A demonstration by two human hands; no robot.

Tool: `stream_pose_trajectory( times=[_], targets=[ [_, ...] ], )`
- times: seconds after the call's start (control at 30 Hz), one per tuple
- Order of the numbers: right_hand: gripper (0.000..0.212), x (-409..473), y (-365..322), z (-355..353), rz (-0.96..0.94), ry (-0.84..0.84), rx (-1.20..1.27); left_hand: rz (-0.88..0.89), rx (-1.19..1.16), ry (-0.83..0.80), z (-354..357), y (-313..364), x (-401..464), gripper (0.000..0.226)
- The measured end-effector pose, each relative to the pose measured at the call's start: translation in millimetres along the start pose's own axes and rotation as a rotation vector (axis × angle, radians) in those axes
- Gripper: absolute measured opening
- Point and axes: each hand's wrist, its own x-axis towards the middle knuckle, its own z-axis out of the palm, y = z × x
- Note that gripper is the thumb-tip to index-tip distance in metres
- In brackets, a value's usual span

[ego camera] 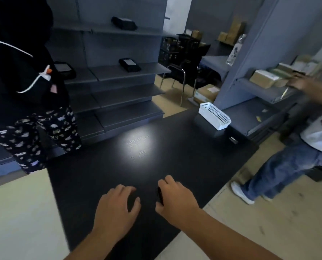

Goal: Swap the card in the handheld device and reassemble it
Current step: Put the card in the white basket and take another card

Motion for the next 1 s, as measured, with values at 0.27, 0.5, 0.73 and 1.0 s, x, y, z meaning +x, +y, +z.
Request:
stream_pose_trajectory(
  times=[0.27, 0.5, 0.73, 1.0],
  targets=[
    [0.041, 69, 175, -43, 0.111, -0.02, -0.021, 0.099, 0.091, -0.015, 92, 115, 117, 0.041],
    [0.039, 129, 315, -76, 0.032, 0.015, -0.018, 0.153, 0.204, 0.015, 152, 210, 210, 0.04],
    [0.04, 188, 468, -115, -0.044, 0.027, -0.017, 0.039, 0.275, 0.048, 206, 327, 297, 0.039],
    [0.041, 261, 582, -135, -0.061, 0.004, -0.045, -0.04, 0.299, 0.01, 262, 379, 373, 0.041]
  ],
)
